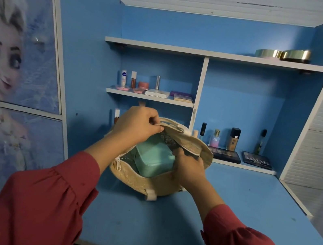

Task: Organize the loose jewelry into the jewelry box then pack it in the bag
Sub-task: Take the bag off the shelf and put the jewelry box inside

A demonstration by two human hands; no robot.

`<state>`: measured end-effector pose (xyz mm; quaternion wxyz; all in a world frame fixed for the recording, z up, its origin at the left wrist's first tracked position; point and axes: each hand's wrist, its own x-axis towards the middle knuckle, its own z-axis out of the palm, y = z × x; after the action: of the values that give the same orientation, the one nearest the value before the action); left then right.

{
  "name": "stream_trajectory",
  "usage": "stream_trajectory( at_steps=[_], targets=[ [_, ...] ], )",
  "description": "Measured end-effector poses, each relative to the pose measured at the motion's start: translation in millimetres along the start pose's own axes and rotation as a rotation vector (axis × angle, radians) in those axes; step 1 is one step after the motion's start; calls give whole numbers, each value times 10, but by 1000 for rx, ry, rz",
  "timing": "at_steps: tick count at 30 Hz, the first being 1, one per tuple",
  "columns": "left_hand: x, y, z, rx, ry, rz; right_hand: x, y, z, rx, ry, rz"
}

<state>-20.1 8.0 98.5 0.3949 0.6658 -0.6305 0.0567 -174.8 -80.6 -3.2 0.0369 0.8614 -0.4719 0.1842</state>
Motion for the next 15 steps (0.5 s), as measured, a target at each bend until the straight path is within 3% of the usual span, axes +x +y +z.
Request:
stream_trajectory(
  at_steps=[5, 7, 9, 13, 15],
  targets=[
    [13, -48, 1, 29, -10, -32, -75, 217, -189, 860, -3, 52],
    [12, -69, 1, 27, -9, -42, -153, 296, -247, 1048, -56, 61],
    [14, -61, 5, 11, 4, -45, -183, 315, -252, 882, -94, 38],
    [9, 8, 26, -1, 21, -30, -178, 197, -187, 134, -86, -165],
    [5, 25, 43, -3, 21, -25, -171, 61, -170, 13, -70, -265]
  ],
)
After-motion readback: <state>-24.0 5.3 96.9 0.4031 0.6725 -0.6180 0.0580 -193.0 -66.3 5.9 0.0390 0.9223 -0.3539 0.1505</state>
